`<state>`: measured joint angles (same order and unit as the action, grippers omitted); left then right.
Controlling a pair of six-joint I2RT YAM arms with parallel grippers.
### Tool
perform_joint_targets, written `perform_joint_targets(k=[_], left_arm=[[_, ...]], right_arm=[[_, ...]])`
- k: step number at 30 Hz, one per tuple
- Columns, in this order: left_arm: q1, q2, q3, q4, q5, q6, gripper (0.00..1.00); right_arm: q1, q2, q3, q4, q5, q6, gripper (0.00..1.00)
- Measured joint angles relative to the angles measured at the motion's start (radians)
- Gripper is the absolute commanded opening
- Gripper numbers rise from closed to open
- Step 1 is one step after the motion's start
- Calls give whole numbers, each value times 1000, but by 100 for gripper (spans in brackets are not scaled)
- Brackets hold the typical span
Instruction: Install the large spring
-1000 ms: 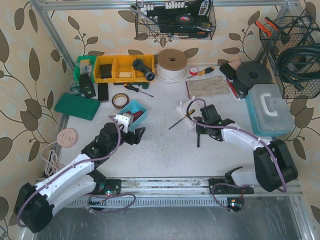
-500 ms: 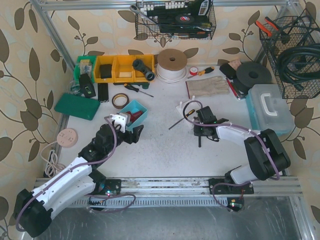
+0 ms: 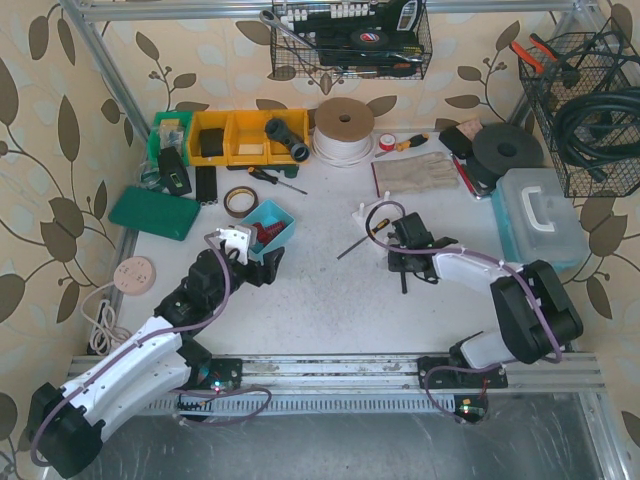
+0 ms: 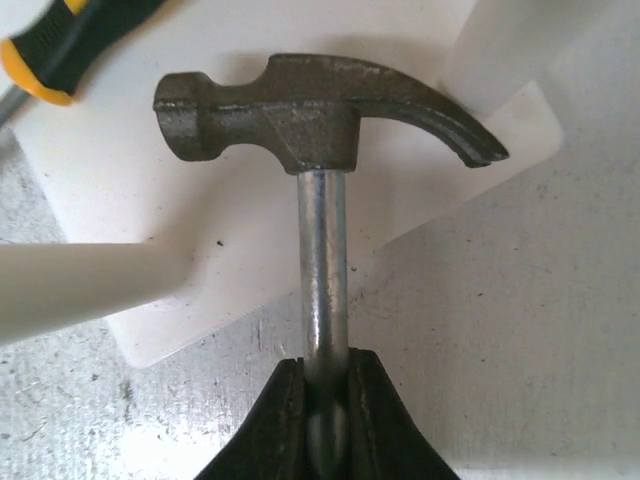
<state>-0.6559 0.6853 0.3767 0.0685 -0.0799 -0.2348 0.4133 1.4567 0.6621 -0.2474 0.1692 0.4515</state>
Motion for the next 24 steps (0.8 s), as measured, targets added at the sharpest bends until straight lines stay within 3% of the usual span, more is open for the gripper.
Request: perform_joint_targets(k=[14,24], left_arm=[[0,23,0,-3,-31,0,88],[0,37,0,-2,-23,-1,86]], right_arm=[[0,-246,21,-74,87,-60,0],[-138,-193,163,-133,254,-226,0]])
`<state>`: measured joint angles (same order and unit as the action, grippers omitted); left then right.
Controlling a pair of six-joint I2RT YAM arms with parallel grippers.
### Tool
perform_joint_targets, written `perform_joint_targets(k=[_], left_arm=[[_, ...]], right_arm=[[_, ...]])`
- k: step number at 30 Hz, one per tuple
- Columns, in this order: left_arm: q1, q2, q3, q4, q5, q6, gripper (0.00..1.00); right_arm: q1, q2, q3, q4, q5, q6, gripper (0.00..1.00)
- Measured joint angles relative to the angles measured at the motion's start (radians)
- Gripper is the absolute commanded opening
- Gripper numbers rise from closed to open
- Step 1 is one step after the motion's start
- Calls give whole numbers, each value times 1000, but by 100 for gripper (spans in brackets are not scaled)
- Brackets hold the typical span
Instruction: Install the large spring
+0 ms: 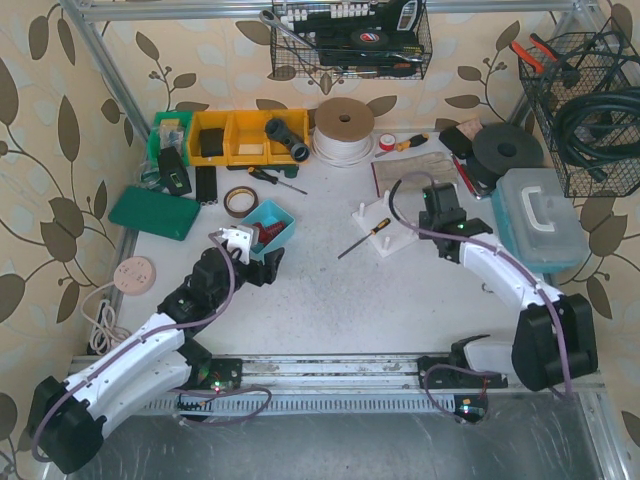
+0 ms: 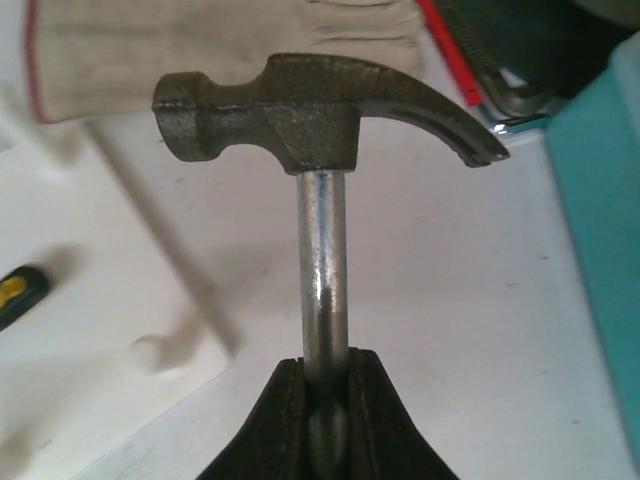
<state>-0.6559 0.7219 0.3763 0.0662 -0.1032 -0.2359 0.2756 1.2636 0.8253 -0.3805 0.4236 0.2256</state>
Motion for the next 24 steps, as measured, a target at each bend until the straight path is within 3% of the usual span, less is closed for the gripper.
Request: perform_joint_targets(k=[12,23,24], left_arm=[[0,24,0,0,8,-2,86],[0,29,0,4,20,-4,86],[0,30,0,4,23,-4,86]], right_arm=[[-153,315,188,3,43,-182,0],[-186,520,248,30,64,-283,0],[-187,535,253,29,69,-287,5]])
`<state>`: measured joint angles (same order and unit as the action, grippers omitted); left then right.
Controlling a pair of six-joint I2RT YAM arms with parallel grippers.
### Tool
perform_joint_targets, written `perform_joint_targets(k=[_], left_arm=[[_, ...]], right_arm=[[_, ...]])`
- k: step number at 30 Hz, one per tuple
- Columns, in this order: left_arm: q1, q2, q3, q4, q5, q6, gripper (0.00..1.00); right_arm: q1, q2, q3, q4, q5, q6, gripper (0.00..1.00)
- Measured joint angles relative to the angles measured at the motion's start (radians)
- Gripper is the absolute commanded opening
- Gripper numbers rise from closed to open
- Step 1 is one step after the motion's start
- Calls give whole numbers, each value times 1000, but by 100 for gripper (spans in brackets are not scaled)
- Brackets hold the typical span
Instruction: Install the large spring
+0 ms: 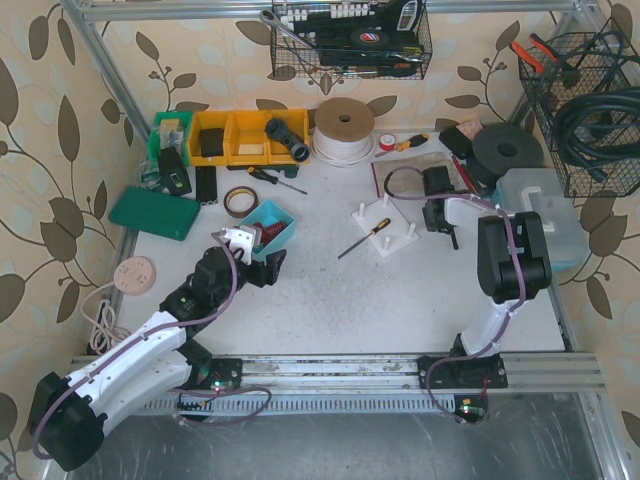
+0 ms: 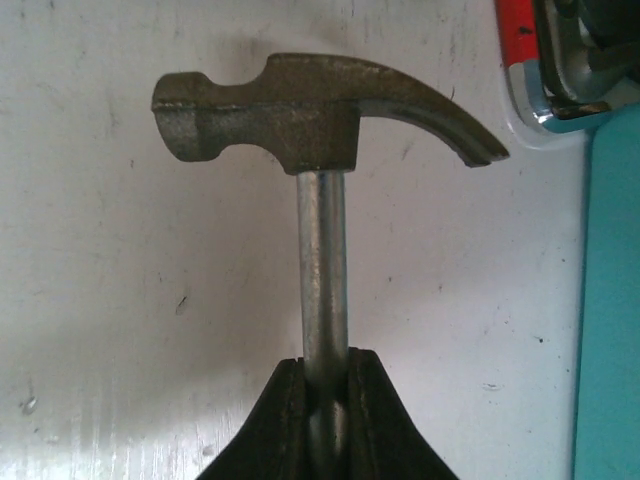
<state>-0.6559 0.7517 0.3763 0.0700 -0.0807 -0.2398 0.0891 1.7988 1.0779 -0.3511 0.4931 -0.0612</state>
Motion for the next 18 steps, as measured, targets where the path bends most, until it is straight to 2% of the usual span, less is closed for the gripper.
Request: perform_joint_targets(k=[2,8,15,18], left_arm=[[0,0,0,1,4,0,86],[0,0,0,0,4,0,86],[0,-7,0,-2,5,0,86],[0,-21,0,-2,5,0,86]], right_arm=[[0,25,13,-5,9,-6,13],[-1,44,50,-22,31,-7,27],[-5,33,77,-72,51,32,31],[-5,-17,77,-121,39,66,37]])
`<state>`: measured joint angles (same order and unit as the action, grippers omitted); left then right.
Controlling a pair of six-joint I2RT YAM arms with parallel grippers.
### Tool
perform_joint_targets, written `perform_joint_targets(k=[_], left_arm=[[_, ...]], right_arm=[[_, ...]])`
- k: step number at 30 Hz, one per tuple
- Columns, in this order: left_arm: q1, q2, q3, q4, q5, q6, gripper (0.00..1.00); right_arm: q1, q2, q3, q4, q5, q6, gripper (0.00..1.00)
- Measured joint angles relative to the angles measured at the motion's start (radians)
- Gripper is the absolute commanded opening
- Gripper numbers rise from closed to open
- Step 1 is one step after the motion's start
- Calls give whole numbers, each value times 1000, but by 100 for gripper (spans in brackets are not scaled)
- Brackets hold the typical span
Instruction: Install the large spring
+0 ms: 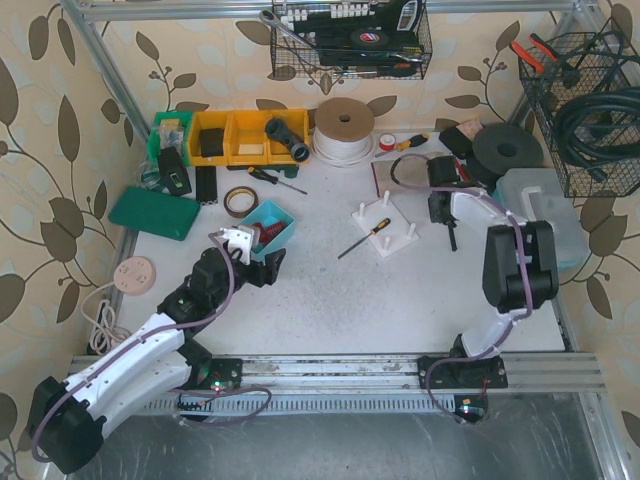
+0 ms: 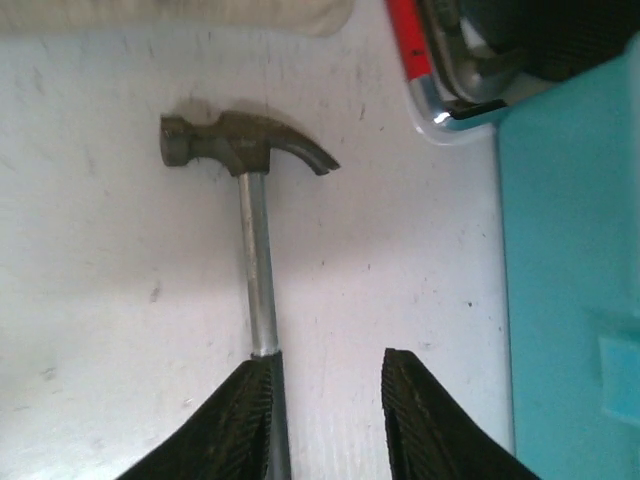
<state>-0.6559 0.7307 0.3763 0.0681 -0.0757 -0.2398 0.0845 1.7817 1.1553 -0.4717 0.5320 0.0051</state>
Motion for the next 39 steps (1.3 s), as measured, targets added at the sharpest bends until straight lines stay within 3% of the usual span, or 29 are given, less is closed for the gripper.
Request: perform_joint_targets(k=[6,13,16,22,26,39], left_arm=[[0,-3,0,0,0,0,86],[0,88,4,0,23,4,91],[0,130,8,-2,40,7,92],[0,134,8,5,55,9,93],[0,117,8,5,54,15,92],[0,49,8,1,51,15,93]], right_arm=[[10,-222,-28,-42,-125,102,59],[119,-459,-151,-32,-298,206,62],[187,-486,-175,-33,-323,245,58],[280,-464,-174,-25,-284,415,42],[320,-368,-124,-39,-210,566,36],[380,-44,48,-42,-101,931,38]])
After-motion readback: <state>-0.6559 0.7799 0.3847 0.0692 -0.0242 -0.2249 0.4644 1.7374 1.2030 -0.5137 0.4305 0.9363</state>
